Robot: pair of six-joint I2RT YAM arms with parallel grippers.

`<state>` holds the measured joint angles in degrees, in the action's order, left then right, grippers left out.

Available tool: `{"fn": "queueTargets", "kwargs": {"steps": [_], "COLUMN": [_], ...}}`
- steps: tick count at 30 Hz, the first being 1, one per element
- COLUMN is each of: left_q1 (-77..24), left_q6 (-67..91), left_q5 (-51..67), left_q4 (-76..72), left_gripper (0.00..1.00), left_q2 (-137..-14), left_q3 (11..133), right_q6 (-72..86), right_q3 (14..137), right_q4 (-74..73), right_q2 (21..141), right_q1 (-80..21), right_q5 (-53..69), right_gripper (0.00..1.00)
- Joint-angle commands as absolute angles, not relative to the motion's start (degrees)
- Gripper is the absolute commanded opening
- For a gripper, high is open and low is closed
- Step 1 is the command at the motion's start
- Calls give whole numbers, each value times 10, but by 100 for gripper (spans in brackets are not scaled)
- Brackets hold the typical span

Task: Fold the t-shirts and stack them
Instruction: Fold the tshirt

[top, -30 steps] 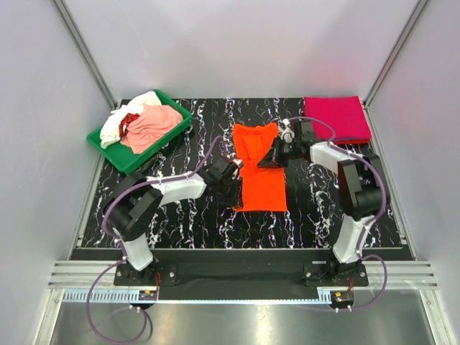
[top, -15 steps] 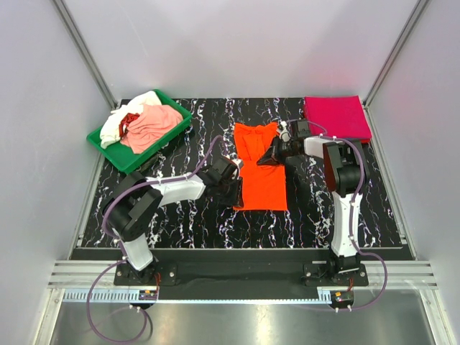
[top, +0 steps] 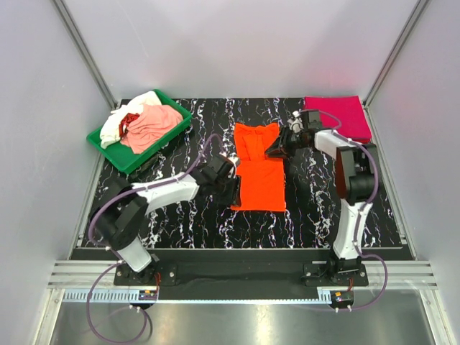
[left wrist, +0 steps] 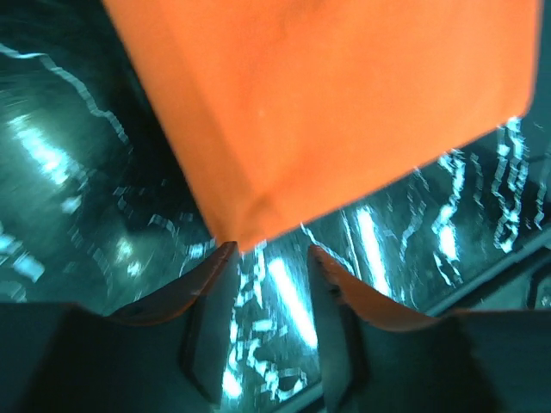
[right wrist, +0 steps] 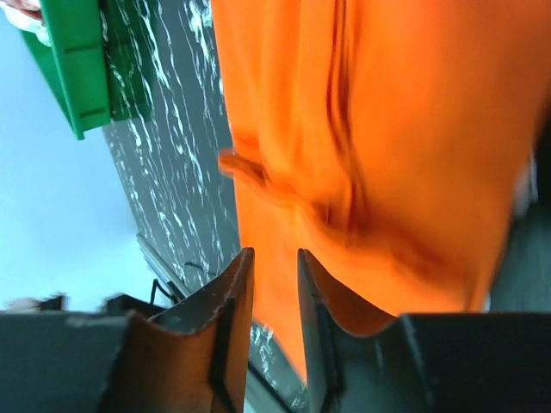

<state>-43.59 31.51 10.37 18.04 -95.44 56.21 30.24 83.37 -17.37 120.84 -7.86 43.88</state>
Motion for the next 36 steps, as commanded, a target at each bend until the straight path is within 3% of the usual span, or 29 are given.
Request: {"fn": "queueTargets", "kwargs": {"steps": [1,7,11,23,36], "left_q1": [-435,-434,-406,-387,-381], "left_q6": [291,320,367,372,378], "left_q5": [78,129,222,199,192], "left_q4": [213,173,81,46,35], "left_gripper": [48,52,53,52,45], "left_q2": [-876,-844,-859,-912,-938], "left_q3": [596,542,486,431,424], "right_q6": [322,393,448,472,482], "right_q3": [763,567,449,327,283], "right_q4": [-232,-265,-264,-149,-103], "right_q2": [1054,887,802,797,789], "right_q1": [-80,-81,-82,-83,-88], "right_q5": [340,255,214,220,218], "right_gripper": [35,41,44,46,41]}}
